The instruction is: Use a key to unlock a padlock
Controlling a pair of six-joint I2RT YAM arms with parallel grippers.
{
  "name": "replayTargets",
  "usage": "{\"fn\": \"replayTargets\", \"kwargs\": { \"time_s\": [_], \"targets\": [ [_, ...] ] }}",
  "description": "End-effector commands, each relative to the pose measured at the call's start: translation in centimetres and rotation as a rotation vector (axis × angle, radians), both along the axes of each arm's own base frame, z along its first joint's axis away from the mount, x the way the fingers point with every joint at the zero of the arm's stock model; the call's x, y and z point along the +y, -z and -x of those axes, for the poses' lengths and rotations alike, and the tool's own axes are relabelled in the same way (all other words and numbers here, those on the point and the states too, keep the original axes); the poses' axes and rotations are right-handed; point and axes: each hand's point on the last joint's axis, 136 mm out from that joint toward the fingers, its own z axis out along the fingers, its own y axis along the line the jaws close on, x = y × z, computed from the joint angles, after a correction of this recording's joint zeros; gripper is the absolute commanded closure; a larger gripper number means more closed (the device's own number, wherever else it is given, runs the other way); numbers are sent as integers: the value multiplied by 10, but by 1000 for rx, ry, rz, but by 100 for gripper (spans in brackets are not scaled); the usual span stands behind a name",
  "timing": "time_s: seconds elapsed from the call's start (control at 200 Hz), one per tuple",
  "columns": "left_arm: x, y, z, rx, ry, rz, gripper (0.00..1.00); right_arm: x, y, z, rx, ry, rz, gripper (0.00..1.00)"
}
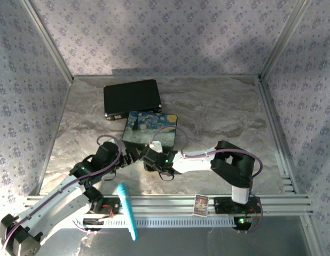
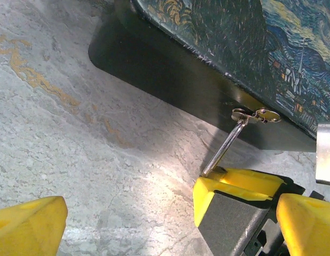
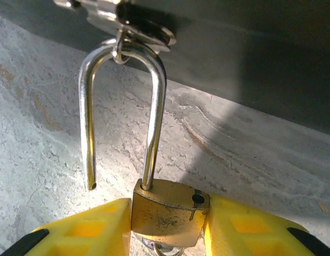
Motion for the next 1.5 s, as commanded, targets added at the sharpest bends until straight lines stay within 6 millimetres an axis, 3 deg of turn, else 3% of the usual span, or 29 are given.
{"fn": "replayTargets", "kwargs": {
  "time_s": [0.0,0.195,0.39,0.57,0.695,0.885,1.014,1.249,1.494],
  "targets": [
    [4,-4,-4,-33,0,-20,0,-14,10,2,8,31,30,63],
    [1,-22,-13,-135,106,-126,0,-35,6,6,-5,34,10,69],
    [-10,-47,-25,-238,282,-380,0,-61,11,11,30,22,-67,71],
    [-56,-57,-30,-296,598,-620,0,-84,14,16,49,-2,-92,73],
    [-85,-40,-33,-318,860,-795,6,-95,15,16,50,7,-121,73],
    [-106,-16,-50,-271,994,-902,21,-94,16,15,44,45,-162,73],
    [-108,3,-59,-227,1040,-989,30,-92,17,13,36,73,-198,74],
    [-97,36,-60,-147,1068,-1088,58,-93,14,8,11,162,-233,75],
    [-90,64,-47,-83,1133,-1092,66,-86,10,-2,4,259,-320,78]
  ]
}}
